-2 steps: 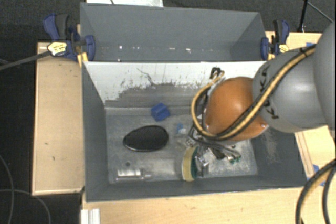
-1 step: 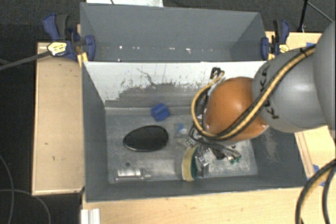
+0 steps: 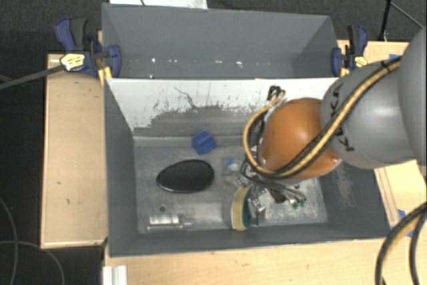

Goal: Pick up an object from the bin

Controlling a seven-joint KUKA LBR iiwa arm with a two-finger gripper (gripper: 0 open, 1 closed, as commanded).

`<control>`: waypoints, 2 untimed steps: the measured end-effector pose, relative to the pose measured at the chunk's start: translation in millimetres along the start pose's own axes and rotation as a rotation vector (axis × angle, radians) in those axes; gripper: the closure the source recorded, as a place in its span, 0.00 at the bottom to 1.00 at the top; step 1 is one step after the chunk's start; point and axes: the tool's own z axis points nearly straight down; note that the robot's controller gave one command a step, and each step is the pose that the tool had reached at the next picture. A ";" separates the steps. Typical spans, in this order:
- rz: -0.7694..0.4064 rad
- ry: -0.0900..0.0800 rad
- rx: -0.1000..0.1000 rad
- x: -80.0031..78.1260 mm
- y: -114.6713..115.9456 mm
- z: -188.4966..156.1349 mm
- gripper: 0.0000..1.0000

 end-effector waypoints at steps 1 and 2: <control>-0.018 0.000 0.000 -0.2 -0.3 0.0 1.00; -0.018 0.000 0.000 -0.2 -0.2 0.0 1.00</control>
Offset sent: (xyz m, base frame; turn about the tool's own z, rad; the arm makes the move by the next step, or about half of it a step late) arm 0.0000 0.0000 0.0000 0.0000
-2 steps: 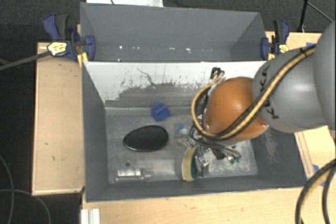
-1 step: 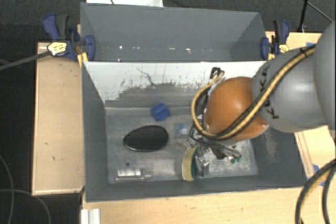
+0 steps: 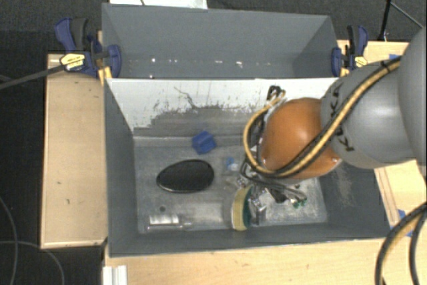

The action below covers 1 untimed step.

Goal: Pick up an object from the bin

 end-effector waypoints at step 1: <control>0.000 0.000 0.000 0.0 0.0 0.0 1.00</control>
Offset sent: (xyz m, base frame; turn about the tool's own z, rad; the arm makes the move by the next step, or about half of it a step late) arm 0.0000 0.0000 0.0000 0.0000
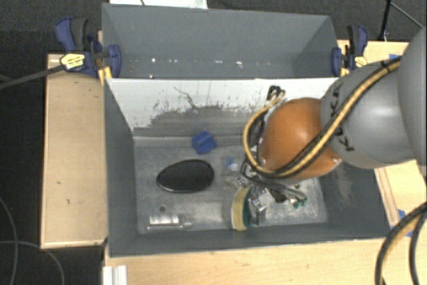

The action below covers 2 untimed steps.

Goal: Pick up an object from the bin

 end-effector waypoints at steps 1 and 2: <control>0.000 0.000 0.000 0.0 0.0 0.0 1.00; 0.001 0.000 0.000 0.0 0.0 0.0 1.00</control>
Offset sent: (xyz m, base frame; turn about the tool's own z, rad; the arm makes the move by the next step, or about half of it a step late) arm 0.0000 0.0000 0.0000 0.0000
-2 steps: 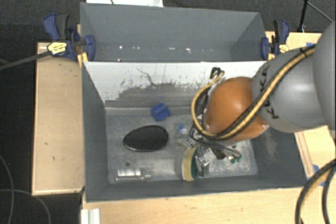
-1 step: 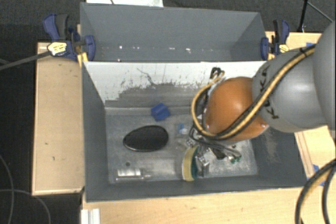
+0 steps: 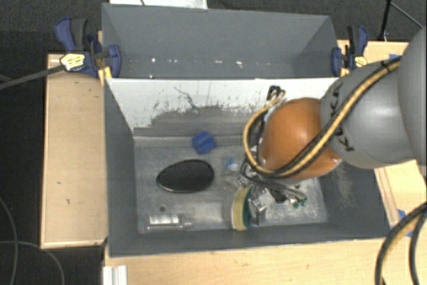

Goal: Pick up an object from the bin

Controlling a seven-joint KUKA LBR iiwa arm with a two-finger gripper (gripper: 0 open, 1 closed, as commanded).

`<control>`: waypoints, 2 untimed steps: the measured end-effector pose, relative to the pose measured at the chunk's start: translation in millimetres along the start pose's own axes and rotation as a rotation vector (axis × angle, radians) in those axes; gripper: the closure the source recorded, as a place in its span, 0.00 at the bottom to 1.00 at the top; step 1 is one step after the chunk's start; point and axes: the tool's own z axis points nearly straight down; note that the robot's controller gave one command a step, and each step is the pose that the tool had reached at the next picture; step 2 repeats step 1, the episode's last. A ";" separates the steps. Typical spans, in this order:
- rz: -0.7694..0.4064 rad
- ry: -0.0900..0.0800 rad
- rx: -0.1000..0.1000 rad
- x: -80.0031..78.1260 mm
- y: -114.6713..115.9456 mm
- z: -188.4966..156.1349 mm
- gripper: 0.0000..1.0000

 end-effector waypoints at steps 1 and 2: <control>0.000 0.000 0.000 0.0 0.0 0.0 1.00; 0.000 0.000 0.000 0.0 0.0 0.0 1.00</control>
Offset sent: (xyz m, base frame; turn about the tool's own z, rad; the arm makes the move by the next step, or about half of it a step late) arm 0.0000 0.0000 0.0000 0.0000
